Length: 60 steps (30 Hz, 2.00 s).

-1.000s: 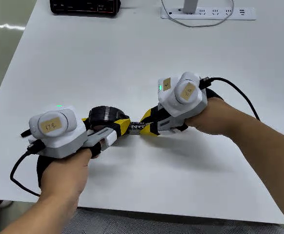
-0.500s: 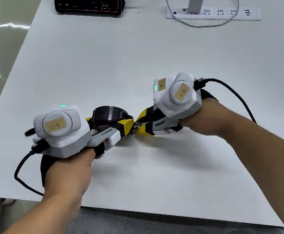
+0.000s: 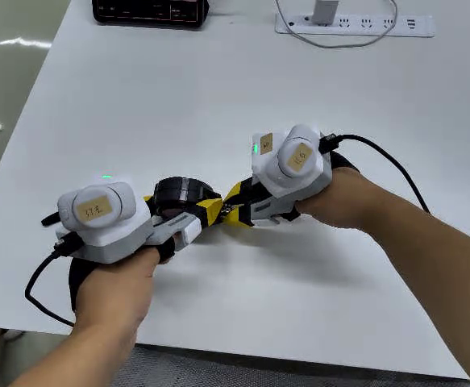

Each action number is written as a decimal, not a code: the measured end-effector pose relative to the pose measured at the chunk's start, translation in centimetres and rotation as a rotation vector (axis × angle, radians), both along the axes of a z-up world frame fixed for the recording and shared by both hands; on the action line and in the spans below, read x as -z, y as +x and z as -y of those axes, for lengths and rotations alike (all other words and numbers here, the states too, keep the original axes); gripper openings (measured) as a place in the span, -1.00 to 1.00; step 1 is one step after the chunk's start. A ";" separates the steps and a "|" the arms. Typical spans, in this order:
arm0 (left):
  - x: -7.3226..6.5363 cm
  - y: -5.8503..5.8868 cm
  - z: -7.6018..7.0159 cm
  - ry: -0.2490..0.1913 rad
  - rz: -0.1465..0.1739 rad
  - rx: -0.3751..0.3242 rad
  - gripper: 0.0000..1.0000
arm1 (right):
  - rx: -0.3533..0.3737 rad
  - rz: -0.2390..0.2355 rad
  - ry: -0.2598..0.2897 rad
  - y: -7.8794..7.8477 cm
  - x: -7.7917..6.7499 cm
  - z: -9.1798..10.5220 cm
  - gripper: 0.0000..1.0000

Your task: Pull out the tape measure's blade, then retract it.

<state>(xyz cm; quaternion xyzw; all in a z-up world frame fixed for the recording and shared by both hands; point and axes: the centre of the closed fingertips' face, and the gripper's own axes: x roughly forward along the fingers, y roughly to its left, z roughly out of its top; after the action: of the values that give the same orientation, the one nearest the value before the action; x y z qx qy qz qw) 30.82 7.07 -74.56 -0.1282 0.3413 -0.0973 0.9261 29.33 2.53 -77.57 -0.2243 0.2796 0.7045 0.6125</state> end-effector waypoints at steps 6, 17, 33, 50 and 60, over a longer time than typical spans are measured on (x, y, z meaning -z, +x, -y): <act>0.0 0.0 0.1 0.003 -0.005 0.010 0.16 | 0.004 0.006 -0.009 0.0 -0.1 0.1 -0.73; -0.3 -0.1 0.1 0.010 -0.003 0.021 0.16 | 0.030 0.001 -0.008 0.2 -0.6 0.6 -0.63; -0.4 -0.5 -0.5 0.053 0.011 0.036 0.34 | 0.067 -0.005 -0.004 0.0 -1.2 1.5 -0.44; -1.2 -1.6 -0.4 0.130 0.038 0.173 0.38 | 0.129 -0.007 -0.017 -0.4 -1.7 3.4 -0.12; -1.6 -2.4 -0.2 0.160 0.061 0.283 0.42 | 0.182 0.007 -0.005 -0.5 -2.3 5.6 0.08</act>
<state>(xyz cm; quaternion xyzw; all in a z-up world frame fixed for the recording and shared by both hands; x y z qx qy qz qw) 28.40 7.27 -72.93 -0.0015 0.3342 -0.2033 0.9203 28.82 -3.06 -75.29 -0.2021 0.2985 0.6444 0.6744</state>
